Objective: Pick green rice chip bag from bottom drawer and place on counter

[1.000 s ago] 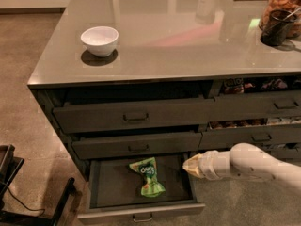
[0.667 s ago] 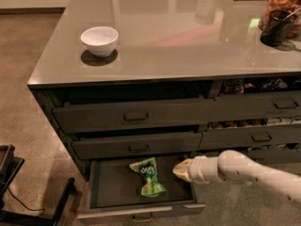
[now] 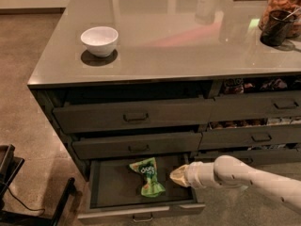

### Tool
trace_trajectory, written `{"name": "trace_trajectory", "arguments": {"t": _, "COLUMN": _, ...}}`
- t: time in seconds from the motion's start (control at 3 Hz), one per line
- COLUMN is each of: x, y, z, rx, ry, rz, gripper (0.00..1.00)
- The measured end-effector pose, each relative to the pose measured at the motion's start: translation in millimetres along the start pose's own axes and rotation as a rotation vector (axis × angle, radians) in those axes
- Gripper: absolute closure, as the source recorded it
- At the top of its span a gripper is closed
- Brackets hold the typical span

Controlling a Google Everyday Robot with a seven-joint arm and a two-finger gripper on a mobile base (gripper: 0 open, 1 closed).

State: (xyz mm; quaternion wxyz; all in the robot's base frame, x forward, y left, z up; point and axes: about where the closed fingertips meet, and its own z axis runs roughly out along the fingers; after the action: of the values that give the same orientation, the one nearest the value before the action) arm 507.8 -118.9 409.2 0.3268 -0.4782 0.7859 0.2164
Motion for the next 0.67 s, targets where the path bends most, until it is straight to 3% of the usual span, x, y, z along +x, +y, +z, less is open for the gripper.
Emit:
{"name": "trace_trajectory", "arguments": {"t": 0.33, "x": 3.9, "y": -4.6, "z": 30.1, "rx": 0.008, "ry": -0.017, "rz": 0.012, "gripper": 1.00}}
{"name": "trace_trajectory", "arguments": {"t": 0.67, "x": 9.3, "y": -7.2, "z": 72.9, "rx": -0.017, "ry": -0.051, "rz": 0.045, "gripper": 0.95}}
